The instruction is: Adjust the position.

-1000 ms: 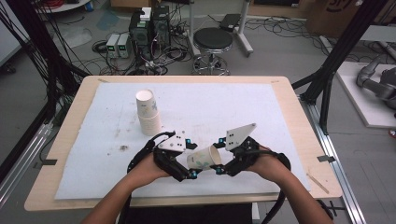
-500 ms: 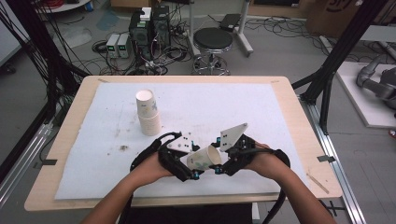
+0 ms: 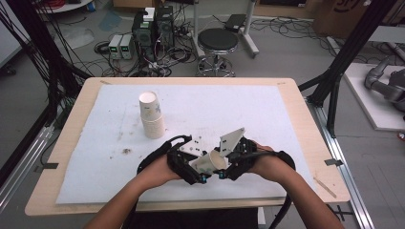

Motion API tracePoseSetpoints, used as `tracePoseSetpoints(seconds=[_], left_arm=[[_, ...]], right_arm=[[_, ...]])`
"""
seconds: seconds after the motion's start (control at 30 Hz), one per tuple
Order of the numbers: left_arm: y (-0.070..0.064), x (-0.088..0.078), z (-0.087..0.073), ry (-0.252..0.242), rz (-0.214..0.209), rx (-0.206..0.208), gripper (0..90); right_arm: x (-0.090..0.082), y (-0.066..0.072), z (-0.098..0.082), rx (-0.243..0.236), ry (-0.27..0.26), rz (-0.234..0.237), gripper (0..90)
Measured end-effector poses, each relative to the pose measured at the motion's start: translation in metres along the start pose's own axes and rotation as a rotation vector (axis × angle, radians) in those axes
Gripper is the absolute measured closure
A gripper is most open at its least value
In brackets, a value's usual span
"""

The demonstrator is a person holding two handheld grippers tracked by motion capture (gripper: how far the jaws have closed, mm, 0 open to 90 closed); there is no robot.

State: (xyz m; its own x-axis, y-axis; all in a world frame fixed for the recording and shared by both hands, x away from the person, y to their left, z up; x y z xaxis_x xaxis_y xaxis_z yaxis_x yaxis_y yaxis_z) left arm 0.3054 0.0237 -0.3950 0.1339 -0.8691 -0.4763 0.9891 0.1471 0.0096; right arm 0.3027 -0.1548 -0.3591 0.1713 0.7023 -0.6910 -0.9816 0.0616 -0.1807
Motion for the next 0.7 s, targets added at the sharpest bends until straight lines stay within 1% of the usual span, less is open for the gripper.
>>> tracePoseSetpoints(seconds=[0.1, 0.23, 0.3, 0.33, 0.53, 0.63, 0.7], left_arm=[[-0.0001, 0.0013, 0.0003, 0.008, -0.004, -0.005, 25.8], [0.0006, 0.0024, 0.0001, 0.021, -0.012, 0.001, 30.0], [0.0003, 0.0026, -0.0004, 0.021, -0.021, -0.003, 32.6], [0.0003, 0.0025, -0.0003, 0.023, -0.022, 0.001, 34.4], [-0.0004, 0.0017, -0.001, 0.022, -0.036, -0.013, 35.7], [-0.0002, 0.0003, -0.0019, -0.004, -0.032, -0.019, 35.4], [0.0001, -0.0012, -0.0039, -0.025, -0.025, -0.031, 35.3]], right_arm=[[0.0009, 0.0007, 0.0002, -0.006, 0.004, 0.0, 31.5], [0.003, 0.0028, 0.0013, -0.016, 0.015, 0.003, 31.4], [0.0038, 0.0028, 0.0017, -0.025, 0.015, 0.0, 31.4], [0.0042, 0.0028, 0.0017, -0.025, 0.018, 0.0, 31.4], [0.0045, 0.0029, 0.0018, -0.015, 0.011, 0.013, 31.4], [0.0031, 0.0015, 0.0003, 0.018, -0.035, 0.015, 29.0], [0.0007, -0.0003, -0.0016, 0.057, -0.086, 0.017, 25.9]])
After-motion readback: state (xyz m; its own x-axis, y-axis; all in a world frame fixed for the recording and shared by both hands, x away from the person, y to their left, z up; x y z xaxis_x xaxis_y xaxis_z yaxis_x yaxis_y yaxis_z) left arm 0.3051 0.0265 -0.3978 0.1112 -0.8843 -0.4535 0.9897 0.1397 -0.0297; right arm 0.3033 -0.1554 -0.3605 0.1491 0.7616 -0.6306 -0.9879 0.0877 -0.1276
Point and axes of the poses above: each handheld gripper's, and its own axes: x roughly forward along the jaws, z roughly out of its top, y roughly to its left, the point moved 2 cm from there along x, roughly forward along the jaws, and after that the axes turned 13 degrees about -y, right-handed, at the moved point
